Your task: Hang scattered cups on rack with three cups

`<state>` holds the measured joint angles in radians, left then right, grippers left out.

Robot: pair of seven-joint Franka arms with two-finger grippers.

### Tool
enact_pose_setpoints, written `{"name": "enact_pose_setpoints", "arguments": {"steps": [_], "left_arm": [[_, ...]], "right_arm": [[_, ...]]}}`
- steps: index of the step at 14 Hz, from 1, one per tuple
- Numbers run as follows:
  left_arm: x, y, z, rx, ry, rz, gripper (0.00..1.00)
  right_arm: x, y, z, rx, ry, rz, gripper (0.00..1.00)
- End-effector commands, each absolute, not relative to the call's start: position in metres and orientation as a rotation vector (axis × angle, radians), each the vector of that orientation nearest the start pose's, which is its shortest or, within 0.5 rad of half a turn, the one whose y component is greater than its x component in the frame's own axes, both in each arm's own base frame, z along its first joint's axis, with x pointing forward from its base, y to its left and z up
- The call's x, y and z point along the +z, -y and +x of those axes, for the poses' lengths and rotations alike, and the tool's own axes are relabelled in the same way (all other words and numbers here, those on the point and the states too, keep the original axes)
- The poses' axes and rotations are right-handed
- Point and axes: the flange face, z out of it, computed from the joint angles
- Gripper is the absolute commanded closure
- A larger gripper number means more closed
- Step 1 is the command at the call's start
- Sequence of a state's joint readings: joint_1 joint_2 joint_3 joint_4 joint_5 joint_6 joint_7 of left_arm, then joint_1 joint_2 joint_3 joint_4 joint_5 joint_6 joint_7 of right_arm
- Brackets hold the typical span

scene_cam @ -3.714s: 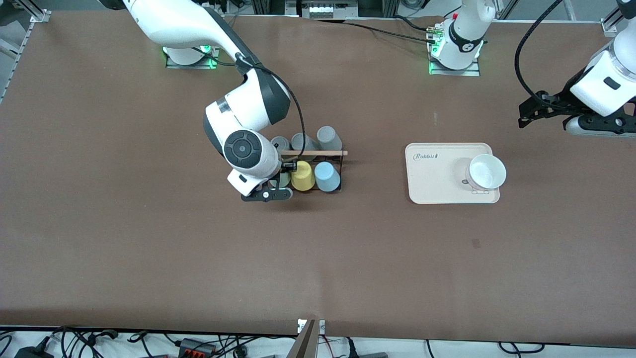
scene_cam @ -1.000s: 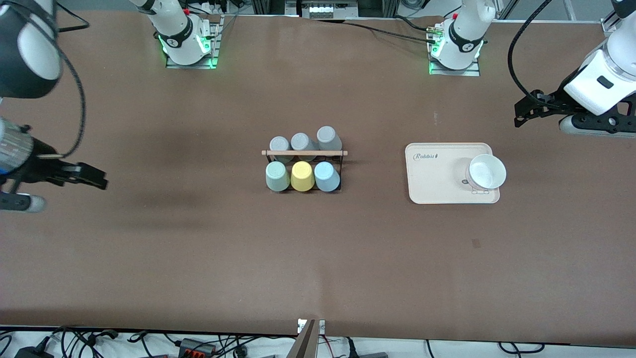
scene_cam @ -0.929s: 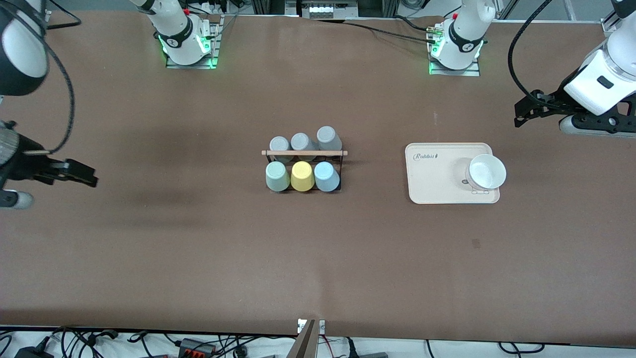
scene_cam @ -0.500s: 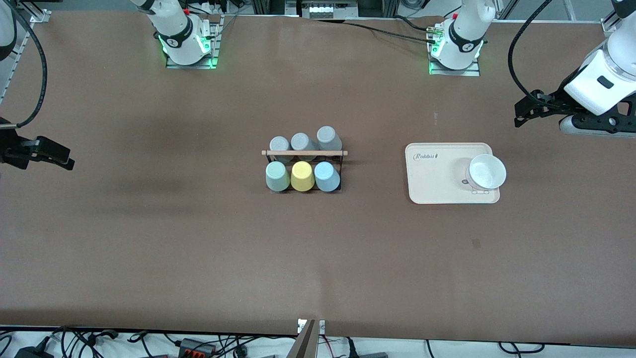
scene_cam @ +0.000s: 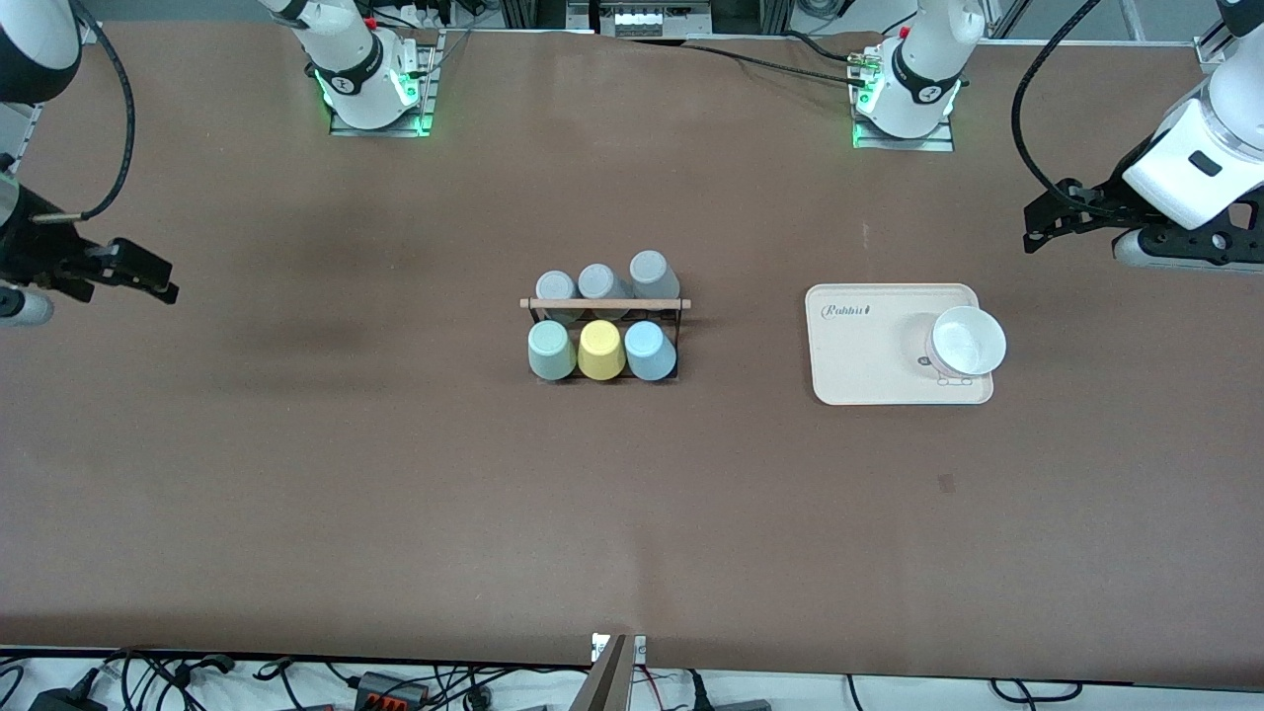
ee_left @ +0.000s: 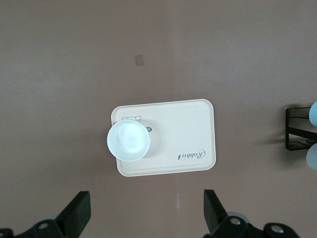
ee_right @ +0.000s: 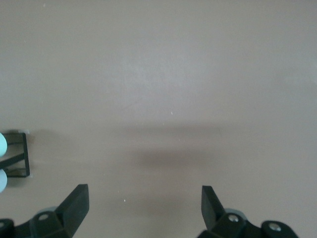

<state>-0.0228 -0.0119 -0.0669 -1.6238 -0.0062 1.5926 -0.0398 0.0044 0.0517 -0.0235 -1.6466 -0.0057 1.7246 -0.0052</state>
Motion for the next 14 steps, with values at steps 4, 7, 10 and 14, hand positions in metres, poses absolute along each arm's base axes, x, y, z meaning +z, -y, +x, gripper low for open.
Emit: {"name": "enact_pose_setpoints", "arguments": {"steps": [4,7,10,14], "left_arm": [[0.6146,0.0482,0.5459,0.021,-0.087,-3.153,0.0],[0.6146,0.0482,0.5459,0.021,-0.087,-3.153,0.0],[0.6146,0.0482,0.5459,0.021,-0.087,-3.153,0.0],[0.6146,0.0482,0.5459,0.021,-0.087,-3.153,0.0]], "right_arm": [[0.5753,0.0131,0.5581,-0.063,-0.019,-3.143,0.0],[0.58,0.0147,0.5573,-0.084,-0.017,-3.141,0.0],[0.5822,0.017,0.5556,-0.084,-0.025,-3.138,0.0],[0.5806,0.0152,0.5566,-0.082,-0.011,-3.136,0.0]]}}
